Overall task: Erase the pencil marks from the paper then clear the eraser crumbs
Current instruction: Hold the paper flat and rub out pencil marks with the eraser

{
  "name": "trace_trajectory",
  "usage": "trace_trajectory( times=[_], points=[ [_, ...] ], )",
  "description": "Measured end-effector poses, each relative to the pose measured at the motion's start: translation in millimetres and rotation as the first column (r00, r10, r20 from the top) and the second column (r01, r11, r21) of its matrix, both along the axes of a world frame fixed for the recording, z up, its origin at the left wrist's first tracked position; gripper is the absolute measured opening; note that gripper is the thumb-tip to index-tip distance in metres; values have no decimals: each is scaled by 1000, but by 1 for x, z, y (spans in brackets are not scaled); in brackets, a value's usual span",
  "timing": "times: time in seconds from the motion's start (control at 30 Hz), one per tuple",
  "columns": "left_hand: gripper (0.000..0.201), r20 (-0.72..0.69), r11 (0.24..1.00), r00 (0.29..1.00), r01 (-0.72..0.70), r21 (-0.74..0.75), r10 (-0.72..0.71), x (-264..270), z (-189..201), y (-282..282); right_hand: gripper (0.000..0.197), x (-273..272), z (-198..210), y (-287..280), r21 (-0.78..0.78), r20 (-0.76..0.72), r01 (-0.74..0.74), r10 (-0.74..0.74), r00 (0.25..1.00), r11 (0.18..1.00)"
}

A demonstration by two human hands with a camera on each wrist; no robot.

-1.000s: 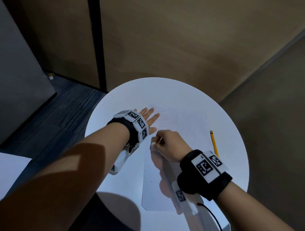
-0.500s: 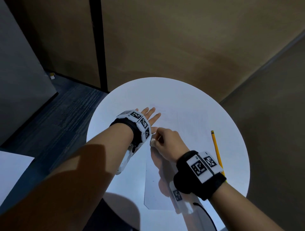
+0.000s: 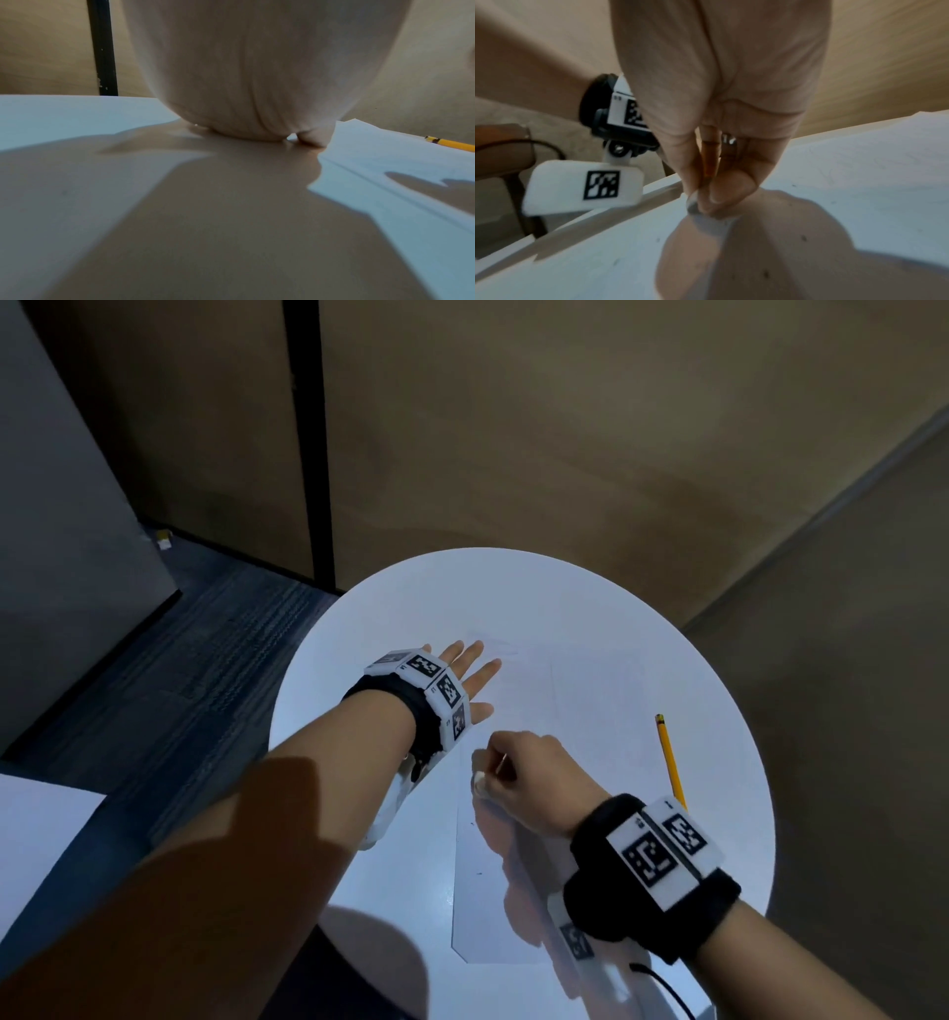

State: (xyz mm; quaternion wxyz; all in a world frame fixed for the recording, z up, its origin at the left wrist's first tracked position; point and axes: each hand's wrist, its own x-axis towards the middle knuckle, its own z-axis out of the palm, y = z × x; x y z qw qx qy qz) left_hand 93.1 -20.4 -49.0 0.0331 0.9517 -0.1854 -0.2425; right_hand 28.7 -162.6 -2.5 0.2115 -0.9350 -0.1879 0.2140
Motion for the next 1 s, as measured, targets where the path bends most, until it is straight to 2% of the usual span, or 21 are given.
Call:
trace_trajectory(
  times=[0.13,0.23,0.33,0.4,0.43,0.5,0.6,0.7,0.77,0.9,1.0],
  points=[
    [59,23,1000,1000,4,6,-4,-2,1,0,20,18,-1,2,88,15,131,-133,991,987],
    [59,23,1000,1000,6,17,-6,-2,2,-1,32,10,-4,2,67,55,91,-94,994,994],
    [59,15,1000,1000,-3,9,3,0,1,-1,35,-2,-1,-7,47,-18,40,-40,999,998],
    [59,21,1000,1000,-9,0,9,0,-1,-1,29,-3,-4,-18,118,-72,148,-140,987,982],
    [59,28,1000,1000,-11,-3,11,0,-2,-1,24,-1,-6,-23,177,-86,250,-239,967,952],
    [59,37,1000,999,-12,-8,12,-1,-4,0,11,3,-10,-31,288,-144,460,-437,888,840],
    [61,23,999,999,-41,10,41,-3,-6,-4,6,5,-9,-34,358,-280,596,-526,803,719],
    [65,-82,999,996,-41,34,44,-5,9,-14,7,6,-8,-31,374,-305,602,-520,798,705],
    [67,-131,999,991,25,42,-19,-10,26,-19,8,7,-7,-31,383,-306,605,-521,796,698],
    [72,-72,981,986,159,114,-151,-26,47,-14,6,6,-6,-34,394,-322,619,-529,785,679],
    [85,-55,980,989,144,141,-138,-34,48,-10,6,5,-6,-37,390,-325,629,-538,777,673]
  ],
)
